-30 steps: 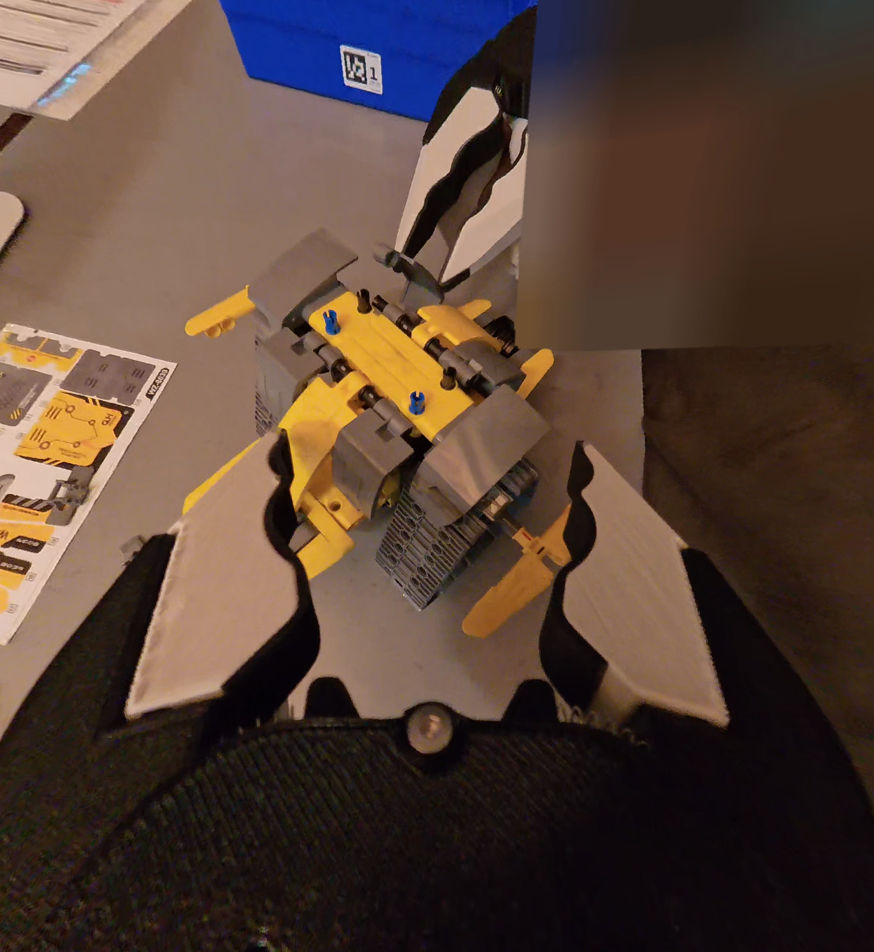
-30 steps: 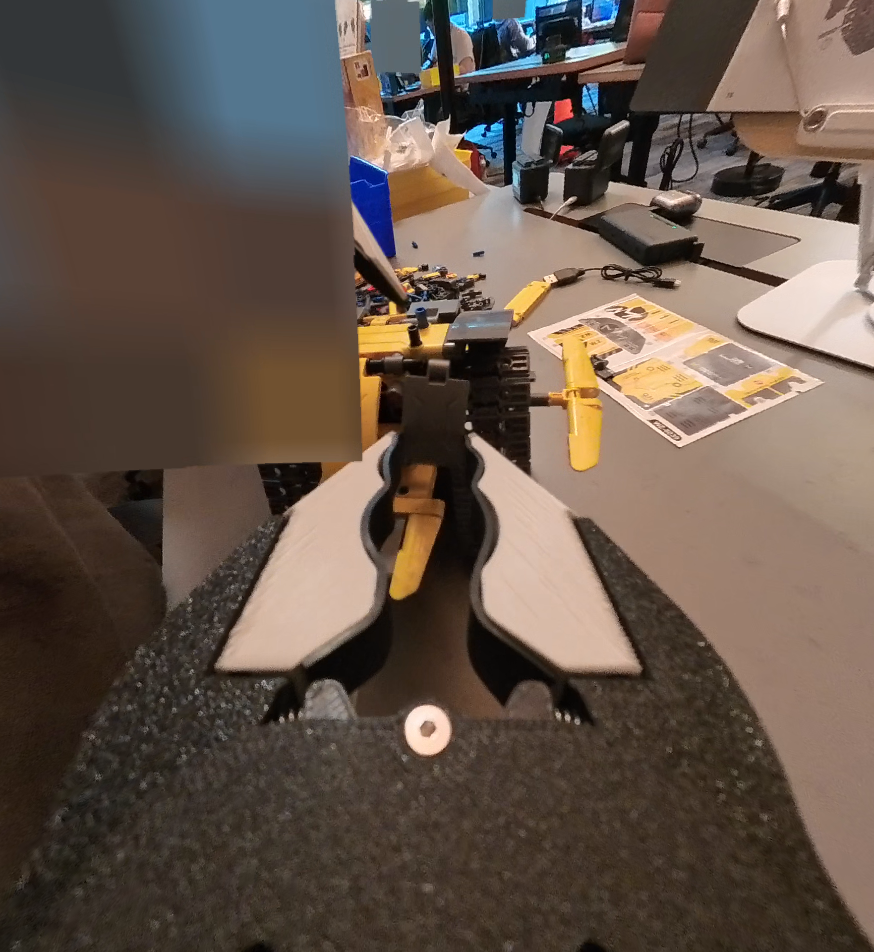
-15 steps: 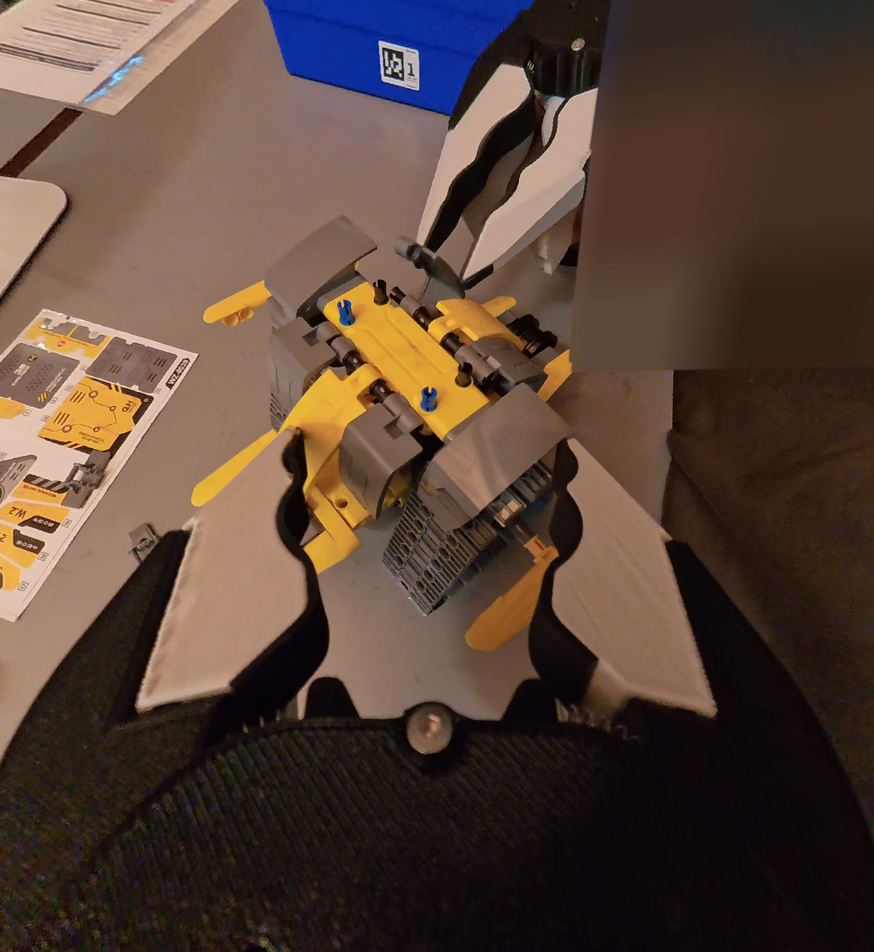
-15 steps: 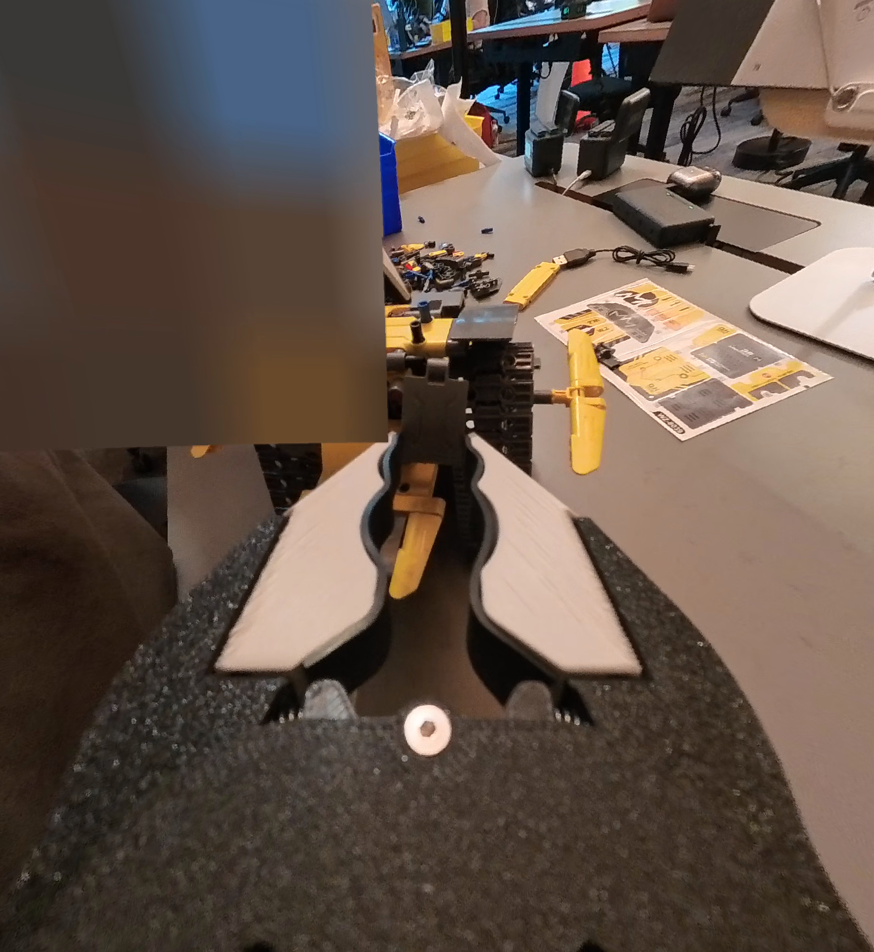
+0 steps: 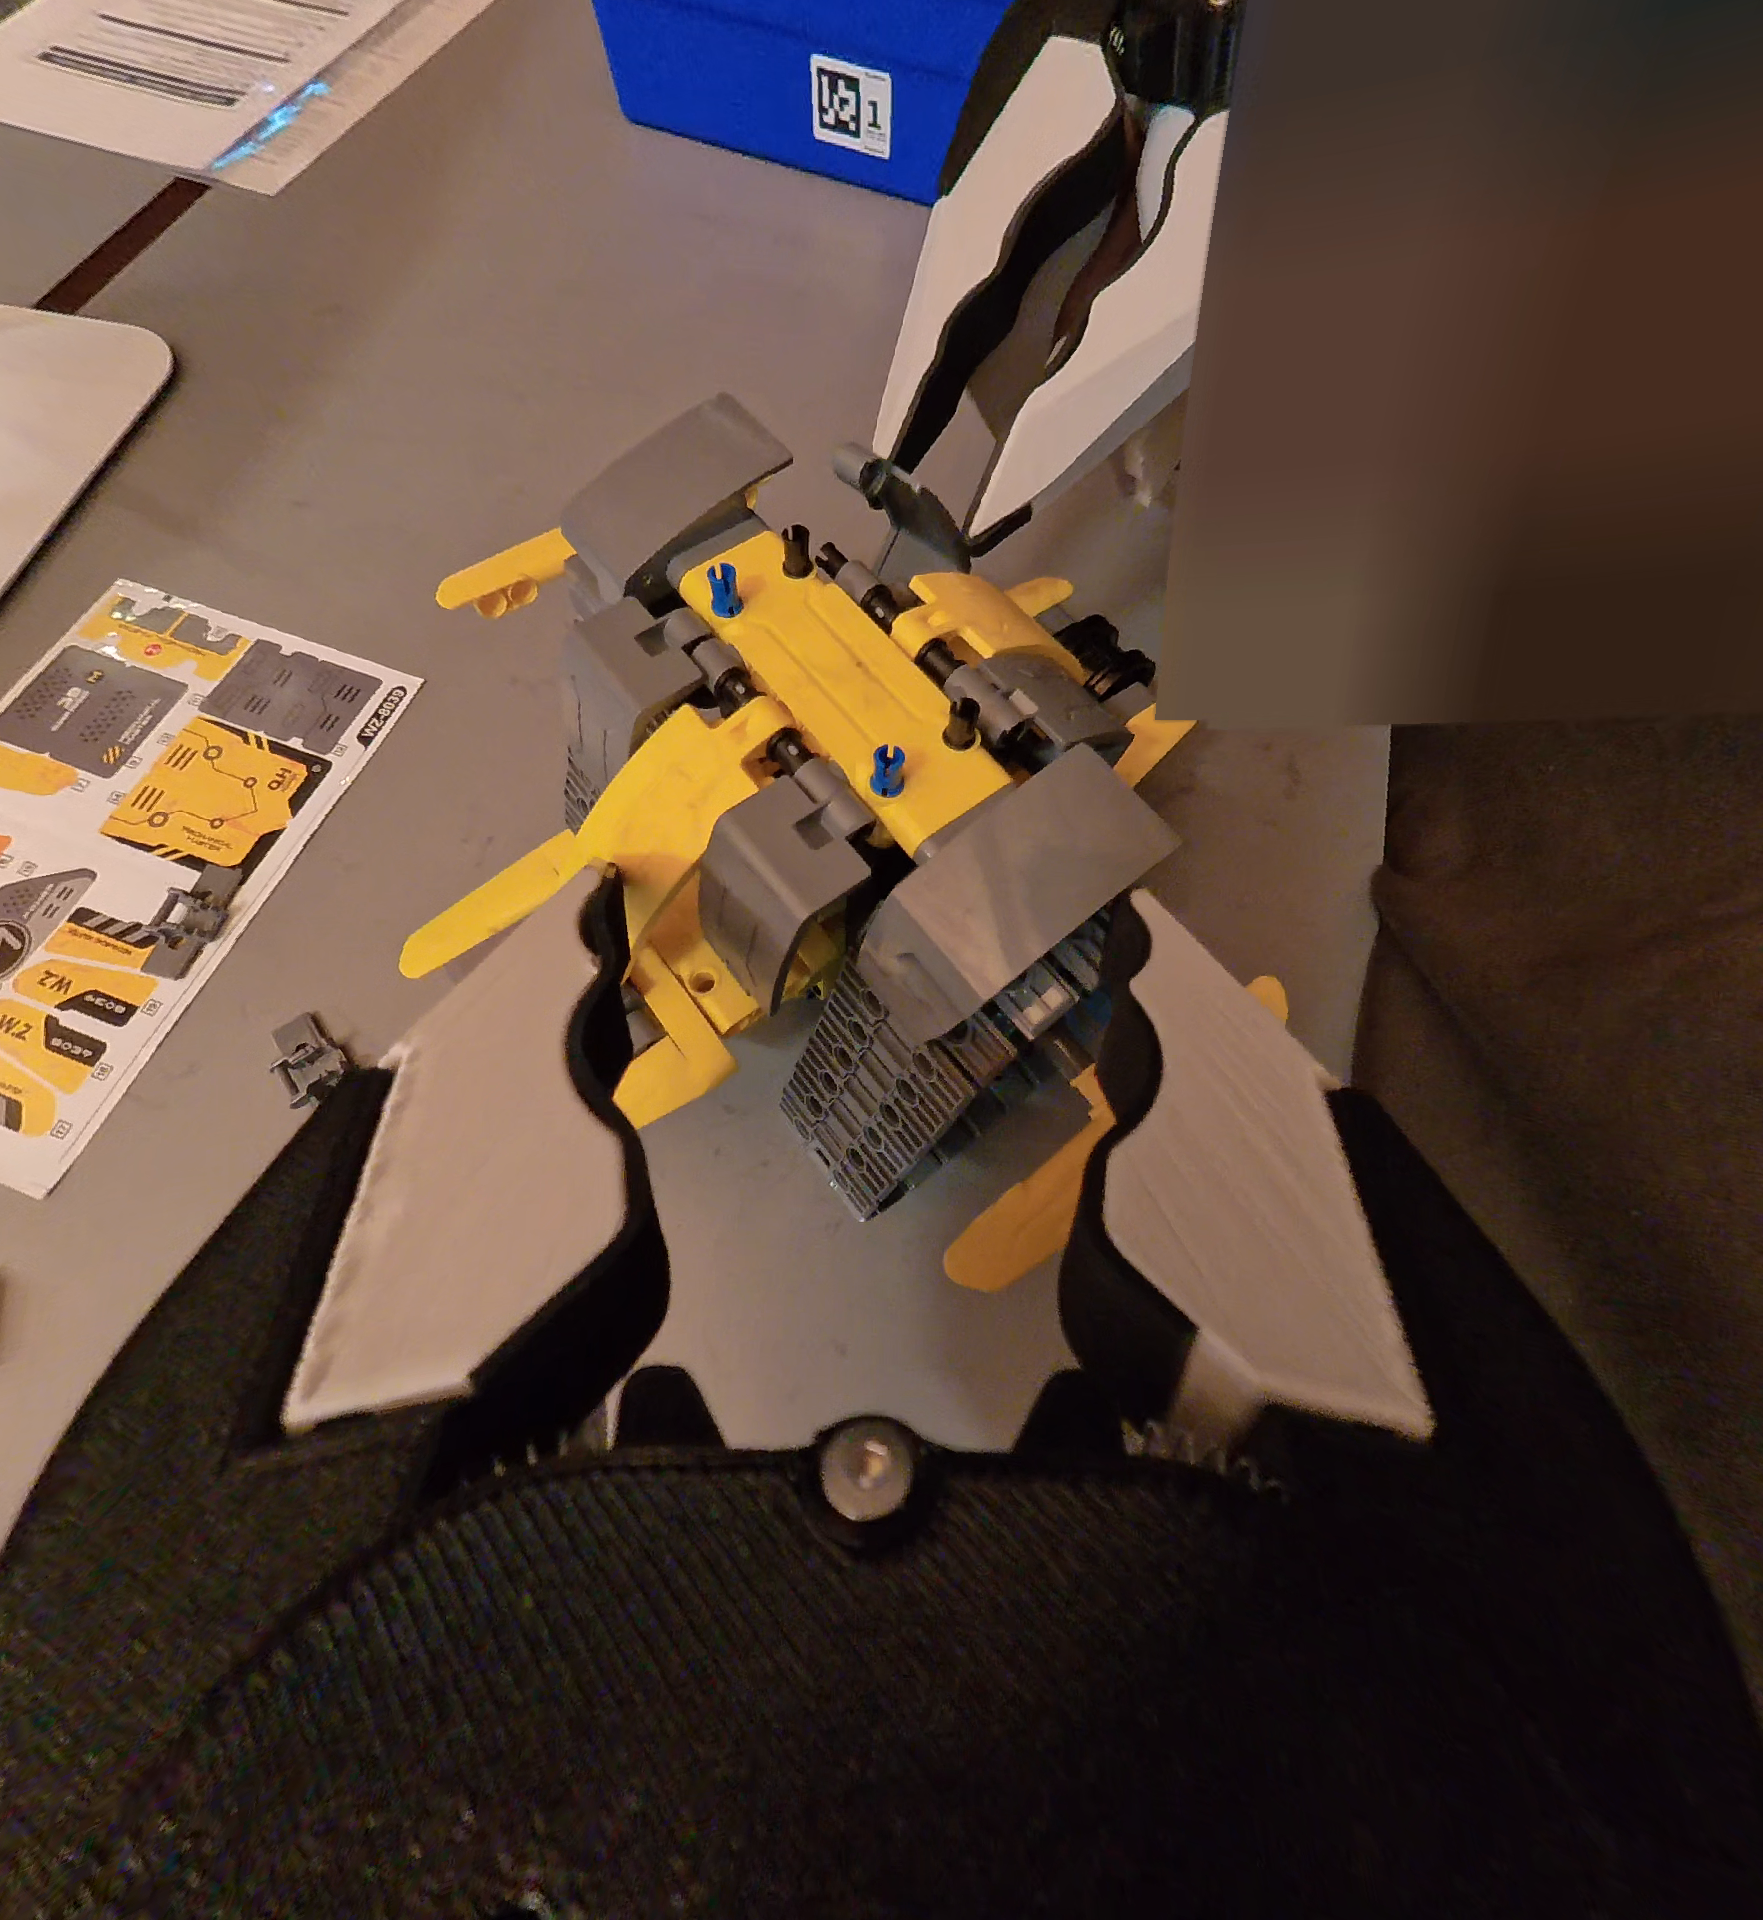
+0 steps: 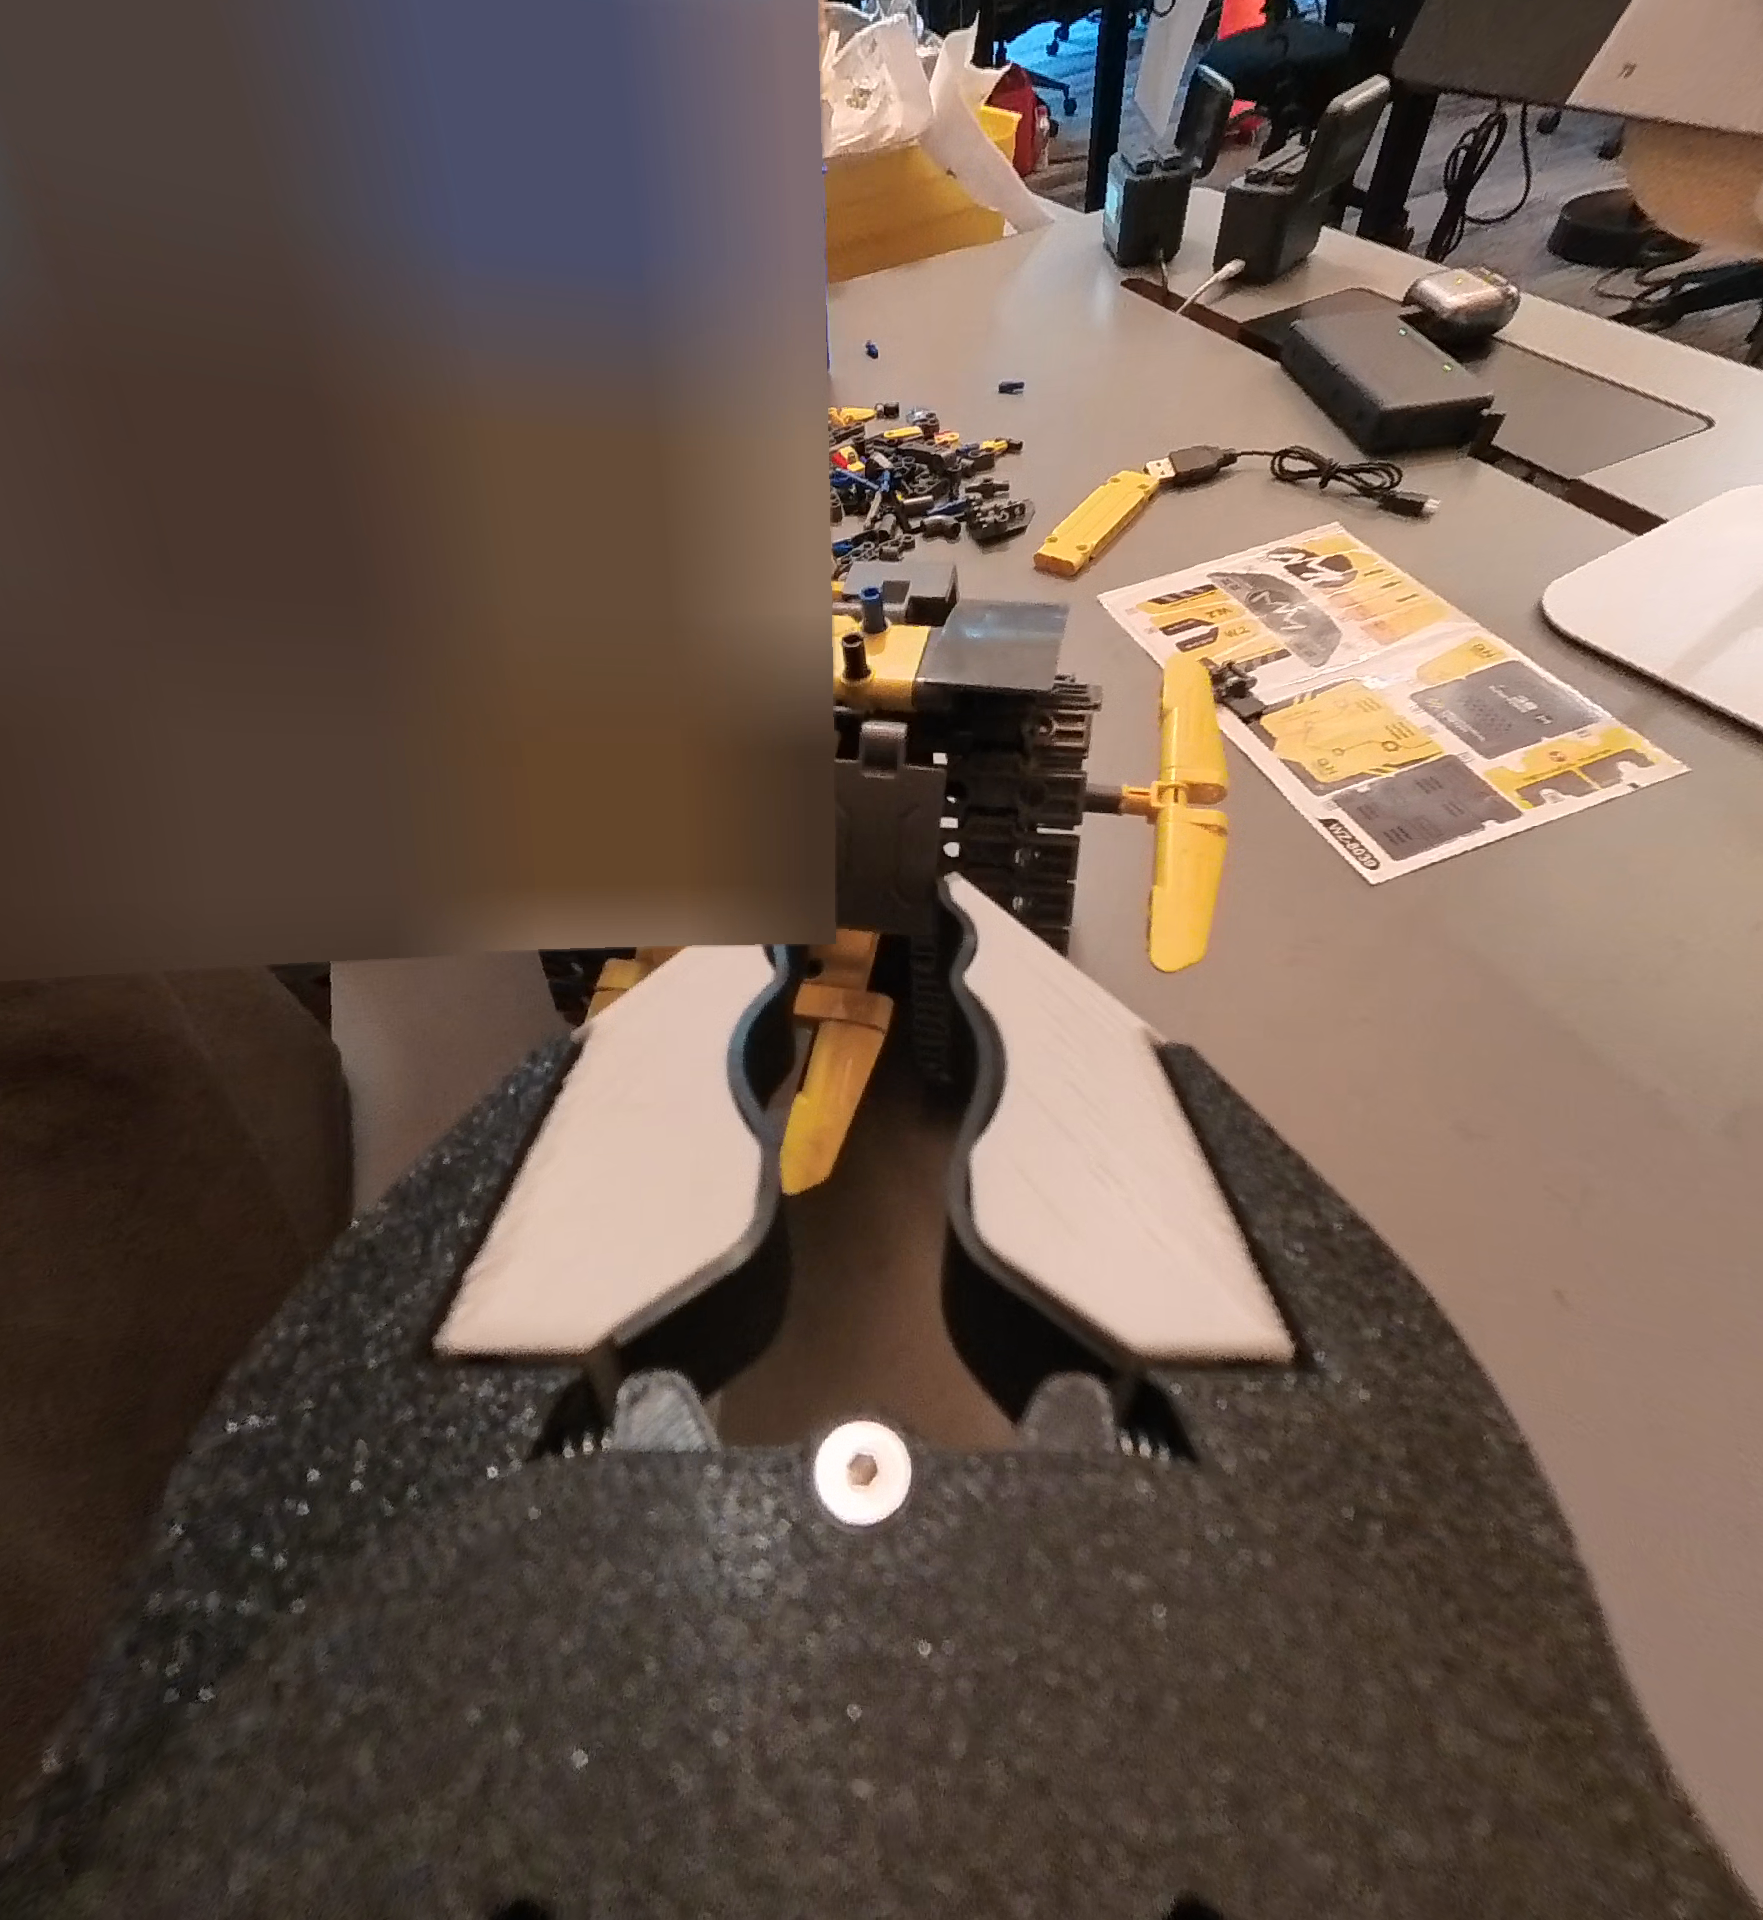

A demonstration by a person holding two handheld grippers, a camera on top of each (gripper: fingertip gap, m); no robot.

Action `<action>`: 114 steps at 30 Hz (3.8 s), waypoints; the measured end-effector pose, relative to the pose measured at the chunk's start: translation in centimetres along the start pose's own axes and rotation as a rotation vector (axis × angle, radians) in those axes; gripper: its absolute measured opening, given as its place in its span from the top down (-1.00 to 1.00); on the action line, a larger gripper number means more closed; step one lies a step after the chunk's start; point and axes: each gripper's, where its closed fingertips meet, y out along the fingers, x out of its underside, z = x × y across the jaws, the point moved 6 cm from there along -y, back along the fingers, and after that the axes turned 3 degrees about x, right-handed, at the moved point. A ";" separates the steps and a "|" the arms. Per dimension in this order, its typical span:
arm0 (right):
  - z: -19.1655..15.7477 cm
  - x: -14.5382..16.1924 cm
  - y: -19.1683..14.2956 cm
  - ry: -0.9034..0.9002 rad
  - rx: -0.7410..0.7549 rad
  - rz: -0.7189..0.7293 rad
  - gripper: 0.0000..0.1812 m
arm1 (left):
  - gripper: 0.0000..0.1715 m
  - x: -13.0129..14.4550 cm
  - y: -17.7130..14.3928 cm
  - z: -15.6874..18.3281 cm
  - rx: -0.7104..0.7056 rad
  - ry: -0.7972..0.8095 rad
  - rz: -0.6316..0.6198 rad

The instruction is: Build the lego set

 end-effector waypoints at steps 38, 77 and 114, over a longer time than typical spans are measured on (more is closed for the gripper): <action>1.5 0.2 0.1 0.244 -0.247 0.170 0.99 | -0.05 0.0 0.5 0.1 -0.032 -0.020 0.000; 1.7 7.5 -4.0 -0.266 0.542 -0.421 0.91 | 0.02 -2.1 -0.3 1.3 0.045 -0.087 0.191; 6.5 9.1 -5.1 0.056 0.377 -0.416 0.59 | 0.02 -1.5 -1.0 1.4 0.021 -0.116 0.217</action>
